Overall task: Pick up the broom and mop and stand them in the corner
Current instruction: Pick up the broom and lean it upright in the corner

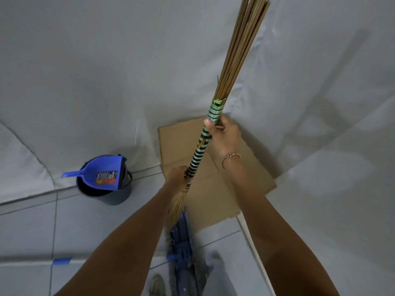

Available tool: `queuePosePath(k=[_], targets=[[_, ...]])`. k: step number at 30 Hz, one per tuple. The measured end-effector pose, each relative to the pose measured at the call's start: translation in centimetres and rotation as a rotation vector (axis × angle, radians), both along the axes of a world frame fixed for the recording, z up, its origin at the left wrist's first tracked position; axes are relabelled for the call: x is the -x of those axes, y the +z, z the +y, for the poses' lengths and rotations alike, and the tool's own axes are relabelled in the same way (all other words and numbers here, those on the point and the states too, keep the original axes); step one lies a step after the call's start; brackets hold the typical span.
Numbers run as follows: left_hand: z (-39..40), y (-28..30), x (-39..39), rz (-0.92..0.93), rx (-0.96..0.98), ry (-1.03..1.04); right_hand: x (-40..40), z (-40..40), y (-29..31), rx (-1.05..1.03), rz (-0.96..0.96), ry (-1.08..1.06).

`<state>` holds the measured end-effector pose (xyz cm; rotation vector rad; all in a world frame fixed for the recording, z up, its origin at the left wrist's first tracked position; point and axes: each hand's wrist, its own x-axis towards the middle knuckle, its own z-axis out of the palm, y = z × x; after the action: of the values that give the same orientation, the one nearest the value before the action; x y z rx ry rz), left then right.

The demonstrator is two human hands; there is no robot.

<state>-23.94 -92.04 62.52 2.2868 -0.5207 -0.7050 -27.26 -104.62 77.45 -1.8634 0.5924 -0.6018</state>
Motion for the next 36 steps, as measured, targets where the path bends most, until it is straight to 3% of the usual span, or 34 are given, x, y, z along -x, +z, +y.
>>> queuePosePath(k=[9, 20, 29, 36], targets=[[-16.6, -5.0, -13.4, 0.036, -0.03, 0.137, -13.1, -16.6, -5.5, 0.014, 0.012, 0.015], [-33.2, -18.8, -25.7, 0.21, -0.044, 0.23, -27.4, -34.0, -20.3, 0.014, 0.13, -0.006], [-38.5, -31.6, -29.0, 0.276, -0.07, 0.264, -32.0, -38.6, -33.1, 0.095, 0.211, 0.042], [-41.4, -36.5, -30.4, 0.246, -0.083, 0.24, -33.3, -40.6, -38.4, 0.246, 0.279, 0.007]])
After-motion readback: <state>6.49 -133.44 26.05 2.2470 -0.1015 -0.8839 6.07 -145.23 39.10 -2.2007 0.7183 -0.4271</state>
